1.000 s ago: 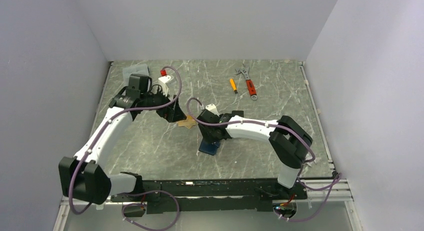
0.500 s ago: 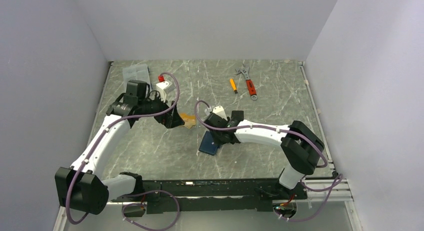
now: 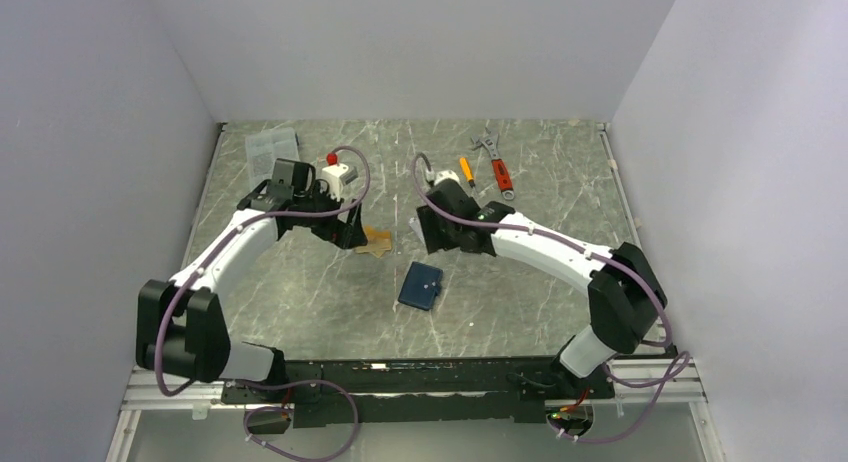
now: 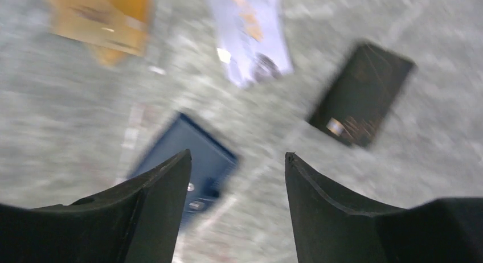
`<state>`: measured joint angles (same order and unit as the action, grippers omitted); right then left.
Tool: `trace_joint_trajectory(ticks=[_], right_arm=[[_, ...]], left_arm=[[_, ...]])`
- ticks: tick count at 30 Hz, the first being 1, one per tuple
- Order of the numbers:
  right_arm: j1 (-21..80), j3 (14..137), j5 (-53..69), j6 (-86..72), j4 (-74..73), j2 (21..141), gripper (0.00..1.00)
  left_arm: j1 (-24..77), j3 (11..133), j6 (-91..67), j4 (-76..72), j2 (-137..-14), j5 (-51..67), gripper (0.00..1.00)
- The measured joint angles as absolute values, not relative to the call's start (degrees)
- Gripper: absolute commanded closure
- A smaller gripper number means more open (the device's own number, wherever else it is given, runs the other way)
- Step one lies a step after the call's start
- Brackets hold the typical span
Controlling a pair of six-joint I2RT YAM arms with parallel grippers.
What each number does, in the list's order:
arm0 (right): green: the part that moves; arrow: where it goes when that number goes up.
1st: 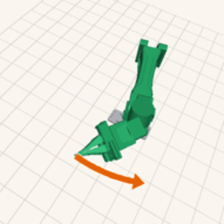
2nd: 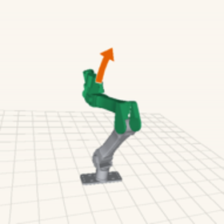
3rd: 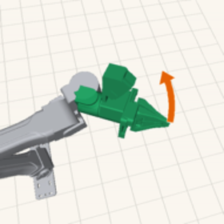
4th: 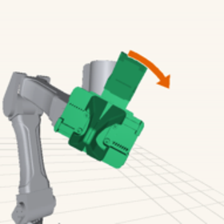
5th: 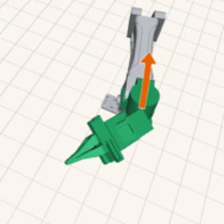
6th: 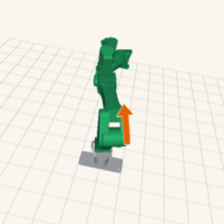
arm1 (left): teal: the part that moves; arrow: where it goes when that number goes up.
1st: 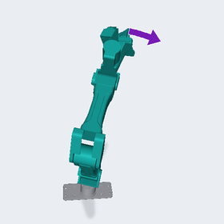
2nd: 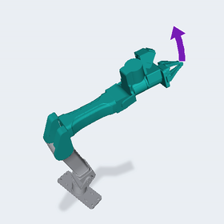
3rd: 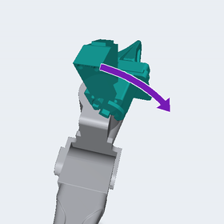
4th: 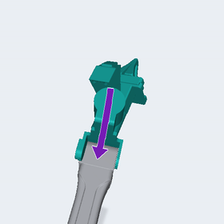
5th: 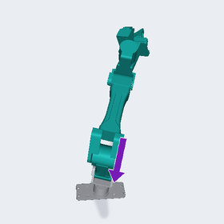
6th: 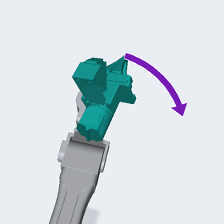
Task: Put the credit cards into the card holder
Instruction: Open the card holder at the center of the board, then pick up the credit card from the center of the board.
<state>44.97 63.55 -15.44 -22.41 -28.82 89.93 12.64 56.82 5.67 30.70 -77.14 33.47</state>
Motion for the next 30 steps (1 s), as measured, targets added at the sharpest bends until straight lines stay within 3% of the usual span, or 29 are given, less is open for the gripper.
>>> trace_joint_trajectory(ticks=[7, 10, 17, 25, 30], right_arm=[[42.3, 76.4, 2.9, -22.1, -19.3, 98.2, 0.42], [39.0, 79.8, 10.5, -23.5, -16.2, 104.8, 0.45], [32.4, 81.7, 21.6, -27.9, -13.0, 116.3, 0.46], [30.9, 81.7, 28.8, -32.8, -7.5, 118.1, 0.56], [30.9, 81.8, 30.7, -34.5, -4.9, 119.8, 0.56]], left_arm=[[12.7, 59.8, 20.2, 26.4, -85.4, 22.8, 0.22], [12.7, 59.8, 26.3, 24.2, -86.8, 19.5, 0.27], [14.1, 58.5, 38.3, 18.5, -87.3, 18.0, 0.27], [16.3, 55.0, 45.4, 14.1, -89.6, 18.1, 0.2], [17.8, 50.3, 49.1, 11.0, -89.6, 18.1, 0.18]])
